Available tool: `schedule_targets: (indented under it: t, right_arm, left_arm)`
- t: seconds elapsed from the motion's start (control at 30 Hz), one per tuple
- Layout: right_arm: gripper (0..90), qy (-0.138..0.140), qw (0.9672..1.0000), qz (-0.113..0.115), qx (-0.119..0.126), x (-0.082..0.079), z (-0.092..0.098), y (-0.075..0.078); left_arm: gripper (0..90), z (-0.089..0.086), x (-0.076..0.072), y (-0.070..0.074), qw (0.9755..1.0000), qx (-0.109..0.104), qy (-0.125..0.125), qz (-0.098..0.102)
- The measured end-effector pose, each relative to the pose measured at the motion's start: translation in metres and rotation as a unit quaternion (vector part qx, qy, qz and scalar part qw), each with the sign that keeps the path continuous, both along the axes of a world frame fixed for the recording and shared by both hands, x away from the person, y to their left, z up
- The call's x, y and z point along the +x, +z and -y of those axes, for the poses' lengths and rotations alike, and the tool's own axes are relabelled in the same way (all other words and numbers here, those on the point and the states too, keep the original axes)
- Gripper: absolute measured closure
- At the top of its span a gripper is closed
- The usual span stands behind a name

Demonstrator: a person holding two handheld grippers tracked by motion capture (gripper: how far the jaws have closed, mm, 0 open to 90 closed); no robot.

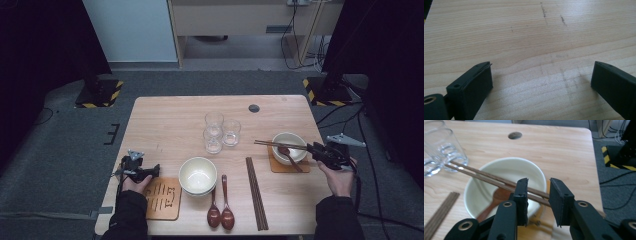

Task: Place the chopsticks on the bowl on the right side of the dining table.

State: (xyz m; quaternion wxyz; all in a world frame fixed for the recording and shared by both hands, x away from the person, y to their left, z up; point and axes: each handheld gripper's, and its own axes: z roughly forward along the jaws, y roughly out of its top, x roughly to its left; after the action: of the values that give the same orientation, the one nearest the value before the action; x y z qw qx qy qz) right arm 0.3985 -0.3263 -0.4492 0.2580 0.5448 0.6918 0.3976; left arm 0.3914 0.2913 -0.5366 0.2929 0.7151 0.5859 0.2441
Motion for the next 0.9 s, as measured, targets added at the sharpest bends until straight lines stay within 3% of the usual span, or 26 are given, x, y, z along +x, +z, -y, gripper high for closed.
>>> schedule_targets:
  t: [0.5,0.9]
  right_arm:
    - [58.6,0.020,0.9998,0.005,0.002,0.025,-0.031,0.008]
    - [53.6,0.023,0.9994,-0.009,-0.026,0.041,-0.047,-0.006]
  left_arm:
    - [2.6,0.000,0.000,0.000,1.0000,0.000,0.000,0.000]
    - [2.6,0.000,0.000,0.000,1.0000,0.000,0.000,0.000]
